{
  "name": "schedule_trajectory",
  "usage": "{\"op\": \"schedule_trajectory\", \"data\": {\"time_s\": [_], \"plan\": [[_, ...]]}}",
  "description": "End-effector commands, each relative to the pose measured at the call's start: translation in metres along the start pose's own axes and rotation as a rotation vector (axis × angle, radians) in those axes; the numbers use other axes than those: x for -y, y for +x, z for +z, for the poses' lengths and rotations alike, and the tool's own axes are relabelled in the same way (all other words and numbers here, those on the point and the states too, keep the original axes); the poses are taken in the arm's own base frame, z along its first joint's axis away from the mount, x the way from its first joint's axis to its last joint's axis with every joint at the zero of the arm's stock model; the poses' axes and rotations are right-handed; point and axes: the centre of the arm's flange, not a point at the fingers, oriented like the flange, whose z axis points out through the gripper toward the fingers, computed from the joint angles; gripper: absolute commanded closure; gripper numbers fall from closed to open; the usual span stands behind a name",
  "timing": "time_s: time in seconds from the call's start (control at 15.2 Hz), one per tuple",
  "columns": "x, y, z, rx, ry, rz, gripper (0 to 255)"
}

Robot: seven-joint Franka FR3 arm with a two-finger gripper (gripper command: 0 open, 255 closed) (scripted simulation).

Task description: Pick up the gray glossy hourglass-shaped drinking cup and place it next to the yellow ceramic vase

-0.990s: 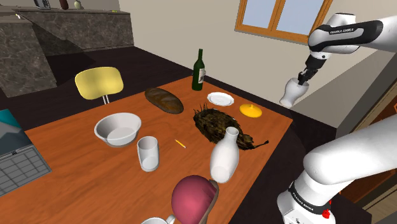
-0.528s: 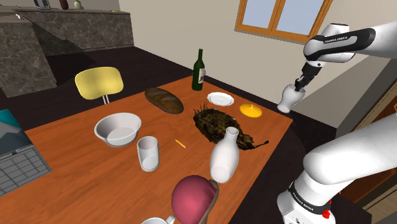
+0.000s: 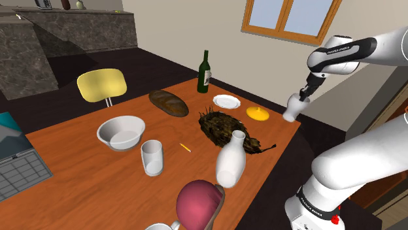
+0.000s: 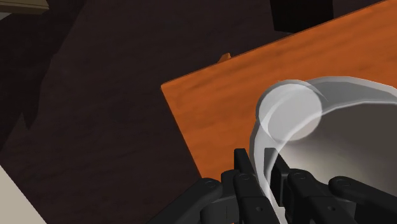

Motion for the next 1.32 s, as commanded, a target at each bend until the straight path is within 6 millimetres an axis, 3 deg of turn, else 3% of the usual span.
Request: {"op": "schedule_trajectory", "data": {"time_s": [0.0, 0.79, 1.25], "plan": [[0.000, -0.002, 0.010, -0.001, -0.001, 0.000, 255], [0.007, -0.010, 0.072, -0.001, -0.001, 0.000, 255], [0.007, -0.010, 0.072, -0.001, -0.001, 0.000, 255]]}}
